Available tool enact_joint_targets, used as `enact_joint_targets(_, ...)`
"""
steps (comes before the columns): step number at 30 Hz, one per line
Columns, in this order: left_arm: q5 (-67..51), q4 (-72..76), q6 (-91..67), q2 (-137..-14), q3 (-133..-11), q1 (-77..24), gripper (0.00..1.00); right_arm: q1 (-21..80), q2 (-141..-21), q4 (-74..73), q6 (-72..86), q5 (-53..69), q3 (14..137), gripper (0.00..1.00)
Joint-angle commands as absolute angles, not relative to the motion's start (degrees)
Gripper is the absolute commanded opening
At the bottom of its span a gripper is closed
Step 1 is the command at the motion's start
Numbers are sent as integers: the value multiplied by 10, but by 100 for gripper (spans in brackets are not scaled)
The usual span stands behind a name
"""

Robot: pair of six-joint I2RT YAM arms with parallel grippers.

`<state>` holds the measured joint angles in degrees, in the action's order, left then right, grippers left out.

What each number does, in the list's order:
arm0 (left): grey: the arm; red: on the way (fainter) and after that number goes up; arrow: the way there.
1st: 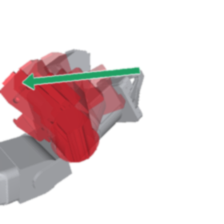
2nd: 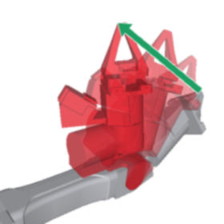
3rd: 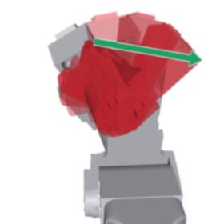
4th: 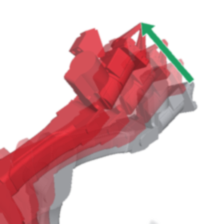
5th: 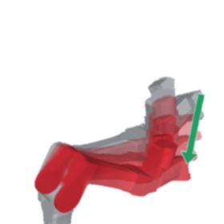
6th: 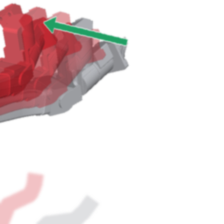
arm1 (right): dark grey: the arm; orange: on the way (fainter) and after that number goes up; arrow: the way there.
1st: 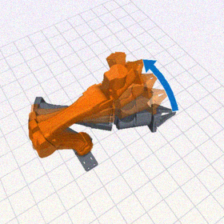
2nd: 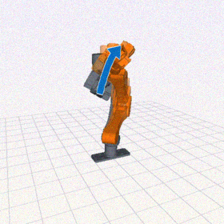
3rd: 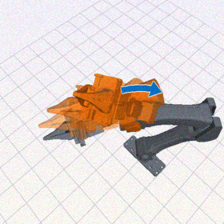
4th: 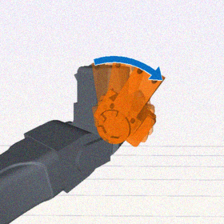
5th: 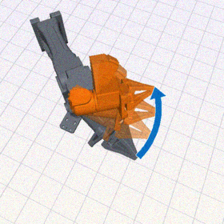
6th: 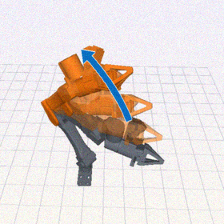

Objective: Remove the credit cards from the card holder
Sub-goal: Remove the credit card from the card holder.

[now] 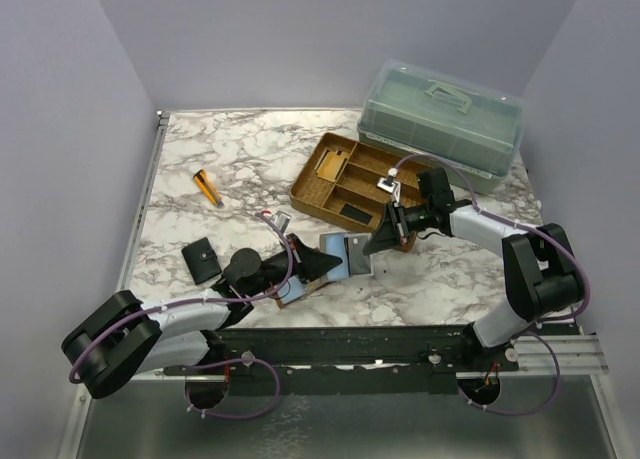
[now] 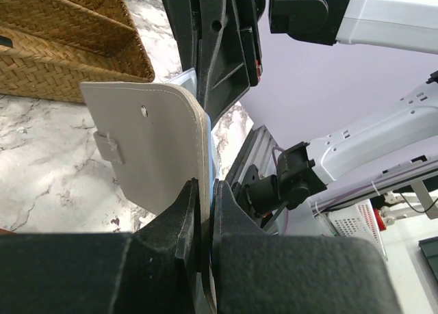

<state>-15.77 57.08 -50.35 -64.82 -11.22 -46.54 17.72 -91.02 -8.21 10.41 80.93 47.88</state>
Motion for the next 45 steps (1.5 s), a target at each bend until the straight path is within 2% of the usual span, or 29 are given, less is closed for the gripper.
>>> enact_joint_targets(1, -156, 606, -516, -631, -105, -462, 0, 181, -916, -109, 80, 782, 485, 0)
enact_joint_targets(3, -156, 597, -529, -625, -97, -453, 0, 180, -910, -109, 75, 798, 485, 0)
enact_joint_targets(5, -146, 570, -549, -614, -86, -439, 22, 175, -899, -101, 75, 819, 483, 0)
enact_joint_targets(9, -109, 451, -566, -560, -86, -424, 51, 164, -880, -63, 99, 817, 462, 0)
enact_joint_targets(12, -74, 266, -543, -491, -127, -419, 62, 159, -885, -68, 93, 804, 462, 0)
enact_joint_targets(16, -19, 73, -488, -381, -192, -416, 72, 159, -892, -79, 80, 785, 464, 0)
enact_joint_targets(19, -24, 24, -482, -338, -232, -415, 73, 159, -892, -88, 70, 767, 465, 0)
enact_joint_targets(22, -75, 52, -523, -353, -268, -416, 73, 159, -893, -95, 61, 746, 466, 0)
enact_joint_targets(28, -188, 162, -610, -539, -354, -446, 73, 159, -899, -107, 49, 720, 469, 0)
enact_joint_targets(31, -171, 165, -588, -637, -412, -507, 73, 159, -897, -109, 45, 709, 469, 0)
enact_joint_targets(35, -136, 146, -583, -718, -433, -526, 72, 159, -892, -111, 41, 707, 469, 0)
enact_joint_targets(39, -53, 123, -570, -719, -395, -523, 70, 159, -886, -113, 38, 707, 468, 0)
enact_joint_targets(45, 3, 103, -569, -711, -342, -504, 70, 159, -886, -110, 37, 736, 470, 0)
